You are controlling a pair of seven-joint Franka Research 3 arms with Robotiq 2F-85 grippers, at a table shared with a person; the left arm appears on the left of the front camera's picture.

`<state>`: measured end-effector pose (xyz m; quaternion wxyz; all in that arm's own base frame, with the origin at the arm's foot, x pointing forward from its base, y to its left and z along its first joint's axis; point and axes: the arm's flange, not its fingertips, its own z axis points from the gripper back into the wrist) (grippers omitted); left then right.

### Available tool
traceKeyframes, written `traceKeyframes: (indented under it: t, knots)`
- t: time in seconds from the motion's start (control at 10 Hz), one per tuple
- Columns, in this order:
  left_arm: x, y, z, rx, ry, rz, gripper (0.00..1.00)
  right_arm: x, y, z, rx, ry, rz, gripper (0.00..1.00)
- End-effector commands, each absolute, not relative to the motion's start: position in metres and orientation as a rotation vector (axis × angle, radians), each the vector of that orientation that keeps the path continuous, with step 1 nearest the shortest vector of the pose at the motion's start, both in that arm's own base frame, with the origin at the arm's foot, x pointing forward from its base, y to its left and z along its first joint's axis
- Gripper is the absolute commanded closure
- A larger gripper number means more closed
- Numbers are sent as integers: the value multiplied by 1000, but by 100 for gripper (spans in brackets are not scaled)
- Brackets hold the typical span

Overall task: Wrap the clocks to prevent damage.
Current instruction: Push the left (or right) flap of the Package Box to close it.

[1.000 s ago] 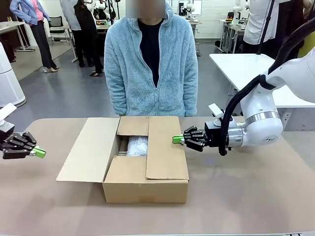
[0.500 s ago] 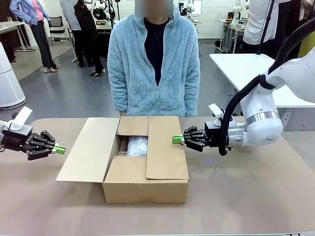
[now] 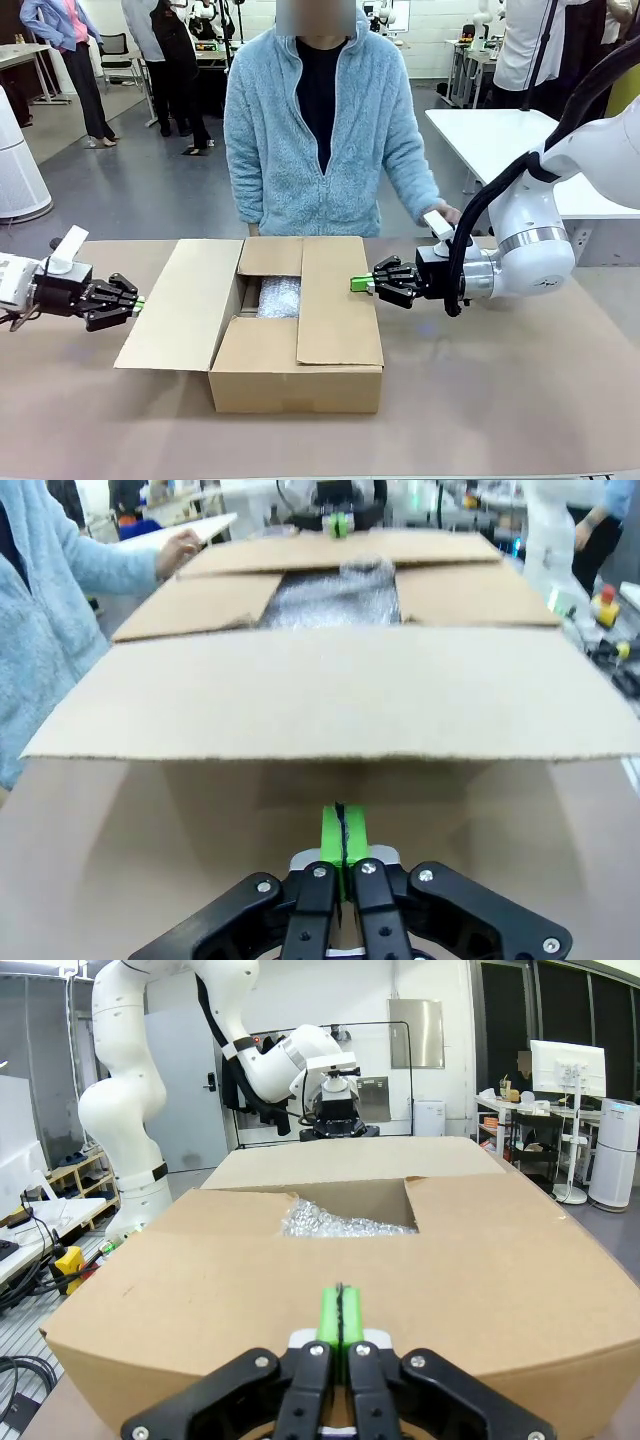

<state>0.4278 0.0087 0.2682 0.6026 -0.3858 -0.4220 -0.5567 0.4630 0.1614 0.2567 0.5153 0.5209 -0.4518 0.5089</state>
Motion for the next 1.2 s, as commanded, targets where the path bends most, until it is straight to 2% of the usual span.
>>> traceKeyframes:
  t: [0.0,0.4,1.1]
  knots:
    - [439,10,263,-1023,-1080,-1218,100,460,163,252,1244,-1099,1211,99]
    - [456,-15,258,-1221,-1106,-1118,100,460,163,252,1244,-1099,1211,99]
    - [464,-103,279,-1311,-1111,-1196,100,460,163,252,1244,-1099,1211,99]
